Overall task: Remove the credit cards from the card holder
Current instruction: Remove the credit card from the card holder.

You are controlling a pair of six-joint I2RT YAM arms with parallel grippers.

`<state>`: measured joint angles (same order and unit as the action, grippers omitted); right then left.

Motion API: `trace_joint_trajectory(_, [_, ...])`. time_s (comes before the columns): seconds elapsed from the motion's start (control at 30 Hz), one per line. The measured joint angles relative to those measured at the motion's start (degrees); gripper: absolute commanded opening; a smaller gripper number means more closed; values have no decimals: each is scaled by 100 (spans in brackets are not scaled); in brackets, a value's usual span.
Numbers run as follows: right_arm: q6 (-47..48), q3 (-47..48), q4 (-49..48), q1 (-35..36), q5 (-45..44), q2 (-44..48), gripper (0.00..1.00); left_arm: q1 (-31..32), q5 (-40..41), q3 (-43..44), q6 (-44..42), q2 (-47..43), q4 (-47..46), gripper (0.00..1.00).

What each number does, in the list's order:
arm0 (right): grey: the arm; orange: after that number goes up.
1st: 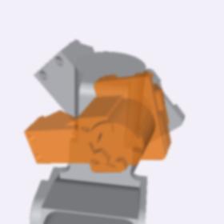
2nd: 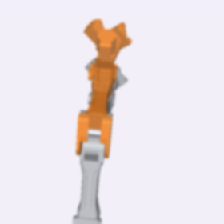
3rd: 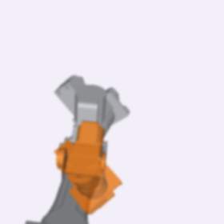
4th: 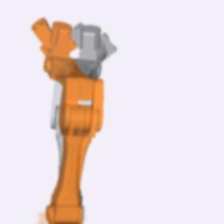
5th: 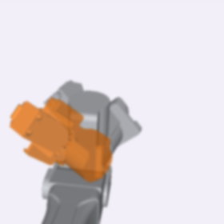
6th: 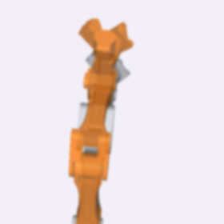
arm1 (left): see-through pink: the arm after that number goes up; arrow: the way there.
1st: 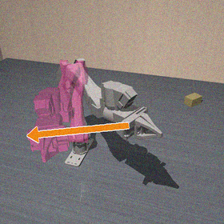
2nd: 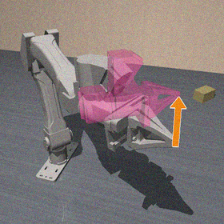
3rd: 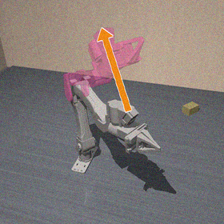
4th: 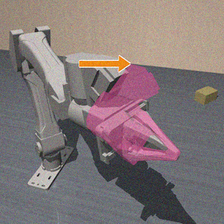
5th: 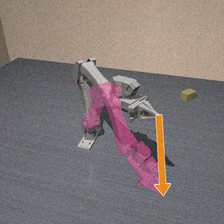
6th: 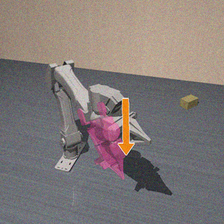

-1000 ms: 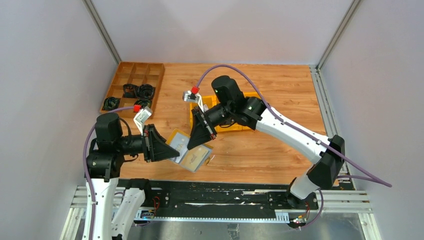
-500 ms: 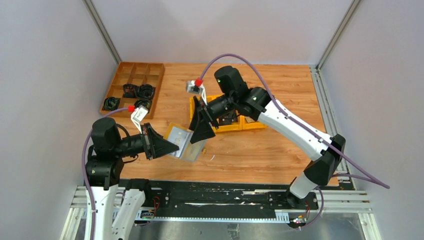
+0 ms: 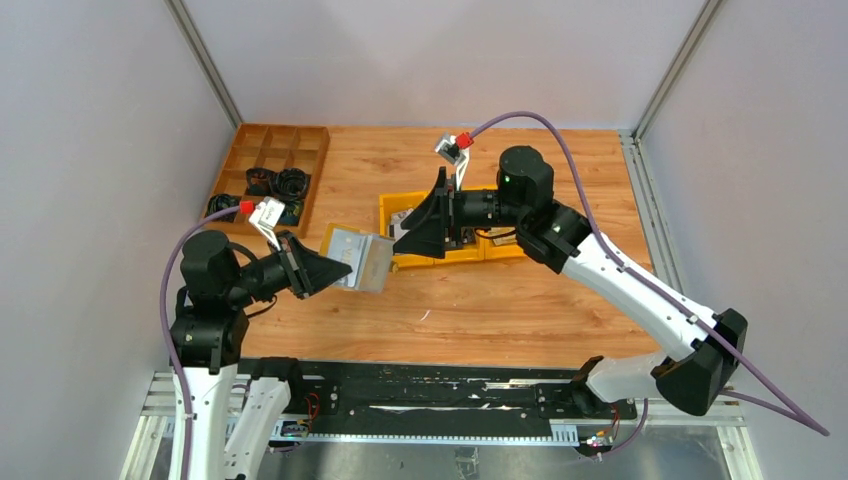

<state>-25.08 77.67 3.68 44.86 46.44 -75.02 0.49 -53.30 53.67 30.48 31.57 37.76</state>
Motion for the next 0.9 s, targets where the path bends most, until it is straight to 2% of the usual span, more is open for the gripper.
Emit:
trace_joint_trajectory(0.13, [-863, -588, -1023, 44, -46, 37, 73, 0, 74, 0, 70, 138, -70, 0])
trace_joint_trajectory(0.27, [-1556, -802, -1773, 190, 7, -146, 61, -2, 33, -13, 278, 328, -190, 0])
trace_joint_trajectory(0.4, [-2081, -931, -2374, 345, 149, -275, 55, -4, -35, -48, 516, 389, -356, 0])
trace_joint_trajectory(0.63, [-2839, -1338, -3257, 426, 227, -472, 50, -4, -223, -90, 903, 323, -776, 0])
trace_joint_trajectory(0.9, [-3294, -1366, -3735, 564, 267, -765, 47, -4, -487, -90, 1248, 286, -1193, 3])
